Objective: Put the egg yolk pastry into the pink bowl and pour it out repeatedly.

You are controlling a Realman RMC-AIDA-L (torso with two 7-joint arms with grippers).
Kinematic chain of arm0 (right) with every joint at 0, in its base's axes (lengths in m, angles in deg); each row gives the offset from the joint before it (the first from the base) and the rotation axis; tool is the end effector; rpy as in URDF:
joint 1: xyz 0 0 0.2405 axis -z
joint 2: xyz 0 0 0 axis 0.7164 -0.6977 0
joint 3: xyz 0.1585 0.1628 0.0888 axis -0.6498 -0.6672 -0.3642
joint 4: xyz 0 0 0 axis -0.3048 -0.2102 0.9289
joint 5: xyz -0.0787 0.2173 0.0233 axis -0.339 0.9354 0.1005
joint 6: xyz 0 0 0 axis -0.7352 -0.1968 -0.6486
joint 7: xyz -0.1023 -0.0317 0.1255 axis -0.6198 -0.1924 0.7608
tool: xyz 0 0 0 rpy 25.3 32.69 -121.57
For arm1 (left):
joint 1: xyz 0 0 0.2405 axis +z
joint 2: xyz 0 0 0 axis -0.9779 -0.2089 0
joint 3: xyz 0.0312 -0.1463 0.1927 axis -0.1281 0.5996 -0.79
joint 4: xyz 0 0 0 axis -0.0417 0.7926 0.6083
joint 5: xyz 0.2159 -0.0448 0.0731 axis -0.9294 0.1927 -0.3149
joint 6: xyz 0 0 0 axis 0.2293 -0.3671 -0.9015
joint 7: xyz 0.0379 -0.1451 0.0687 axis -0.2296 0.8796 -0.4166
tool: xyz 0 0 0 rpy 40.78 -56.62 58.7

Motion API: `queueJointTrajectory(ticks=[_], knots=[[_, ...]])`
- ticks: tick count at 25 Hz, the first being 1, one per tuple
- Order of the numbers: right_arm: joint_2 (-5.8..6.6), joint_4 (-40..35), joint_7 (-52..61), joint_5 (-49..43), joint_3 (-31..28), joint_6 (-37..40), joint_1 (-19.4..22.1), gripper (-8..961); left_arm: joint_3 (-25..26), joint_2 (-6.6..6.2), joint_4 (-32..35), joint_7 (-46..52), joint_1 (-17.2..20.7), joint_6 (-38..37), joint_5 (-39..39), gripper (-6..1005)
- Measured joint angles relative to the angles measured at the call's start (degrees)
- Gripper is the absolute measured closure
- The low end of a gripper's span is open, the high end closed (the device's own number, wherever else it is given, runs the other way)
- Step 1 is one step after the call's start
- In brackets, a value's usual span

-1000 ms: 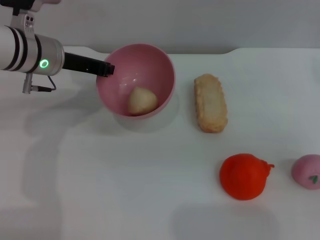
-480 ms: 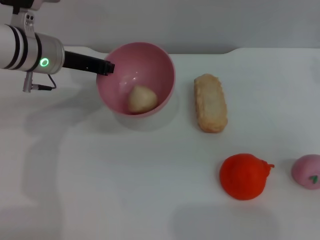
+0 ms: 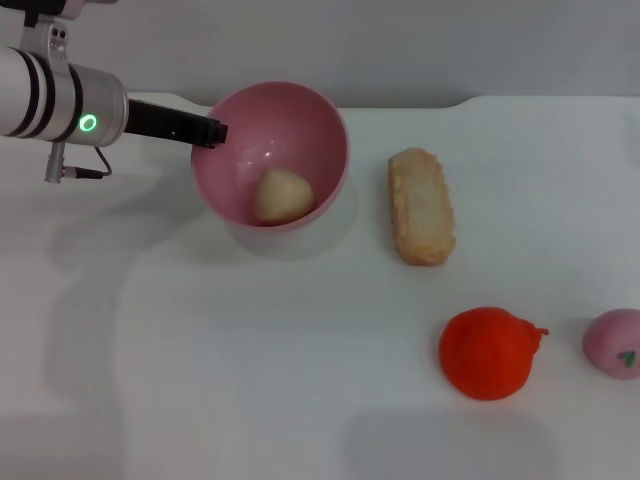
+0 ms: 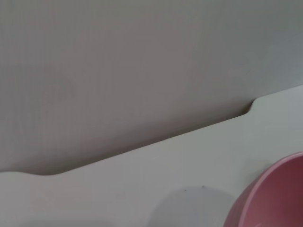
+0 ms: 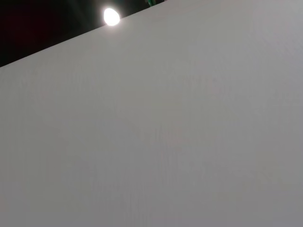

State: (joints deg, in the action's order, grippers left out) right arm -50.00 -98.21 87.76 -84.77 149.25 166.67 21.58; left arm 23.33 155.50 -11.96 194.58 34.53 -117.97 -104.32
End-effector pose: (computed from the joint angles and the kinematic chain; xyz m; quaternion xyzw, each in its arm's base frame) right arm 0.2209 0.3873 0.1419 -0.5673 0.0174 0.5822 0.5822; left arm -0.2047 0.4675 -0.0018 -0.8689 -0.4015 -0.0483 0.2853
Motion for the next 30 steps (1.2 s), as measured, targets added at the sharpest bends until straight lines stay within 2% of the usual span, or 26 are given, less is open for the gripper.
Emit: queueJointTrajectory(ticks=[30], knots=[[-0.09,0.04,0.04,-0.12,0.0,0.48,-0.08,362,-0.66,0.09,0.31,-0.11,-0.08,1.4,0.0,956]])
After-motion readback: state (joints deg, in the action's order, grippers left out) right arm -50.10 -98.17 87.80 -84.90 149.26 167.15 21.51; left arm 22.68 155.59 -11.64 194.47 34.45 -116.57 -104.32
